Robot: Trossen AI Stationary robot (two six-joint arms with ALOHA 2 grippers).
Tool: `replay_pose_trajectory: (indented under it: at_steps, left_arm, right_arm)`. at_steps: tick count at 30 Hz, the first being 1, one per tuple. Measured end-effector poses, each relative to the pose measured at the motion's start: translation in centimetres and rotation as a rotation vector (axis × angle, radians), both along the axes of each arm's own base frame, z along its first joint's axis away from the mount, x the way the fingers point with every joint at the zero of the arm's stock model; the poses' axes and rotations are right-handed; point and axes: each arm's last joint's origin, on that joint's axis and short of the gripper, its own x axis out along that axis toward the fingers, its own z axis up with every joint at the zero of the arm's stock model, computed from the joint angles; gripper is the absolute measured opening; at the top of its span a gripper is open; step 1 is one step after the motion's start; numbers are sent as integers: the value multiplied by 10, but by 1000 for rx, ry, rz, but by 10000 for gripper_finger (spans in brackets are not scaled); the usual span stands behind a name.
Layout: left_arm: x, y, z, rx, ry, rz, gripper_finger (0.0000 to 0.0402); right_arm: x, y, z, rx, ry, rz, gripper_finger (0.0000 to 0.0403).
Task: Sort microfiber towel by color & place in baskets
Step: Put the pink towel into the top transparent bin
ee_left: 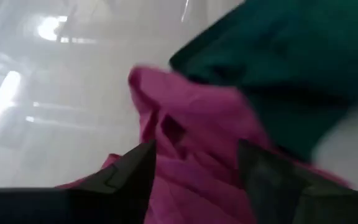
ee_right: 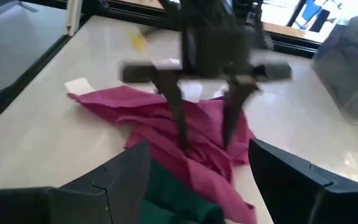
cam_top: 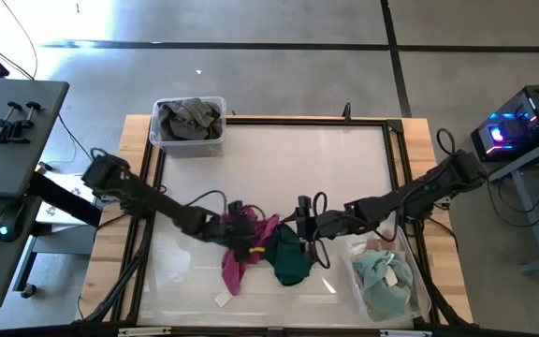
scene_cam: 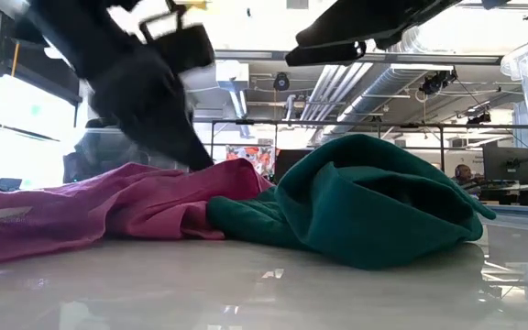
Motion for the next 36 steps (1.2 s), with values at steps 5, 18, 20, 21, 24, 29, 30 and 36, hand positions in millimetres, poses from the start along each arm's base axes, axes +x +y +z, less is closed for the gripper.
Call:
replay_pose_trajectory:
  at_steps: [5, 18, 20, 21, 24, 29, 30, 36]
  left_arm:
    - [10, 17, -32, -5, 97, 61, 239]
    - [-3, 29, -41, -67, 280, 147, 74]
    - [-11, 32, -28, -50, 277, 181, 25]
    - [-17, 34, -20, -36, 285, 196, 15]
    - [-26, 37, 20, 3, 152, 237, 24]
    - [-58, 49, 82, 190, -76, 317, 15]
    - [-66, 53, 97, 249, -140, 343, 10]
    - [-106, 86, 168, 720, -271, 643, 6]
  right_arm:
    - [-4, 10, 0, 9, 2, 27, 266]
    - [-6, 14, -2, 10, 24, 37, 266]
    - [-6, 14, -3, 8, 33, 36, 266]
    - [-7, 14, -3, 7, 36, 36, 266]
    - [-7, 14, -4, 9, 41, 34, 266]
    - [-7, 14, -4, 9, 40, 34, 266]
    - [-7, 14, -4, 10, 40, 33, 266]
    - [-6, 13, -3, 11, 36, 29, 266]
